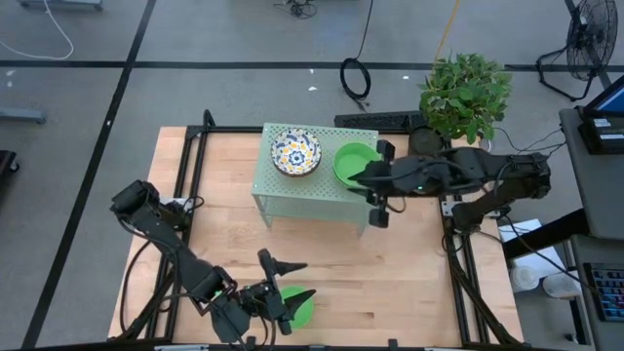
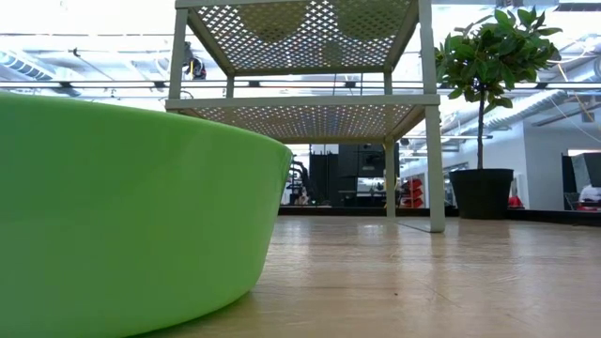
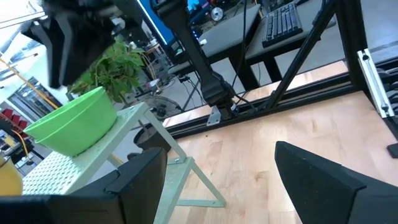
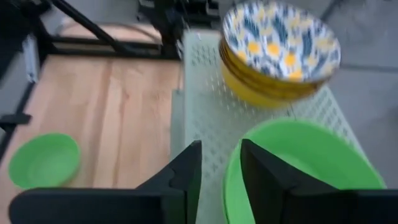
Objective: Pick & Place Mini bowls
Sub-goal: Stack the green bowl on the green bowl on the shelf
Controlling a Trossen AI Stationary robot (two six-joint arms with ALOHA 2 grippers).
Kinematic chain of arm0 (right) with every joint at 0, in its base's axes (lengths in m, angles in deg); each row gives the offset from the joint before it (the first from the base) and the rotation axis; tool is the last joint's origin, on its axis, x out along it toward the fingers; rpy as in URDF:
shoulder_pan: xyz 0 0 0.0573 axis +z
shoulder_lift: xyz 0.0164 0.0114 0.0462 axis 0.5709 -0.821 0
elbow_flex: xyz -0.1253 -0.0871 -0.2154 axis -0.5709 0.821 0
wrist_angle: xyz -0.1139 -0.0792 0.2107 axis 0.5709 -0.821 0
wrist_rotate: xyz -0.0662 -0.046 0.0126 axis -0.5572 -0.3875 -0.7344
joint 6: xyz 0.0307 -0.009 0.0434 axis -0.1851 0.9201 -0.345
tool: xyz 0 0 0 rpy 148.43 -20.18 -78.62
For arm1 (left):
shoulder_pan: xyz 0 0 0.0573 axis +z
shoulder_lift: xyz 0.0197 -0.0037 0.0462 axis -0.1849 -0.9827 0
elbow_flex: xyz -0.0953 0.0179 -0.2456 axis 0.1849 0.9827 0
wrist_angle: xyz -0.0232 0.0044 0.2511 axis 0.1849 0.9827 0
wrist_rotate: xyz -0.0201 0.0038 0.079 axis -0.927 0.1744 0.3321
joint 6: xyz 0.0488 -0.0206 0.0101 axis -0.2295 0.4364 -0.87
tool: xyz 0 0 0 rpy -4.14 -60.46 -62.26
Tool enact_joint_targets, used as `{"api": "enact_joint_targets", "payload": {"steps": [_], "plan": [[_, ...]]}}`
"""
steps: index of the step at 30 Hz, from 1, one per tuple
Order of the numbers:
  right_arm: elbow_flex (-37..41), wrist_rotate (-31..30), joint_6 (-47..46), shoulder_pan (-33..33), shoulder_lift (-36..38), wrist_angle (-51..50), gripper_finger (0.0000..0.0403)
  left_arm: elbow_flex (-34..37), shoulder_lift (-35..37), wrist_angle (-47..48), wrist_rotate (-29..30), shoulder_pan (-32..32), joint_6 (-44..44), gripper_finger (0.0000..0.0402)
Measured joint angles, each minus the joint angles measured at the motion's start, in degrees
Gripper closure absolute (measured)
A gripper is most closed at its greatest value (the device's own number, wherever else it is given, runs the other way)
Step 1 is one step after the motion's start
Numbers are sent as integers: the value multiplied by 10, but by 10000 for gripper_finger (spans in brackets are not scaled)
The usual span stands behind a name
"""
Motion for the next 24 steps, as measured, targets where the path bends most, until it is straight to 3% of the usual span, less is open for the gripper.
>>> {"api": "enact_joint_targets", "payload": {"steps": [5,9,13,17,20,24], "plan": [[0,0,33,31,19,56,296,0,0,2,-1,-18,10,103],[0,0,45,69,28,71,299,0,0,53,-23,-34,83,103],[0,0,45,103,28,70,300,0,0,155,-132,-44,230,103],[0,0,45,122,29,71,301,0,0,291,-257,-22,452,103],[0,-1,45,126,28,70,303,0,0,394,-295,6,600,103],[0,-2,42,125,28,70,303,3,-8,468,-365,38,701,103]]}}
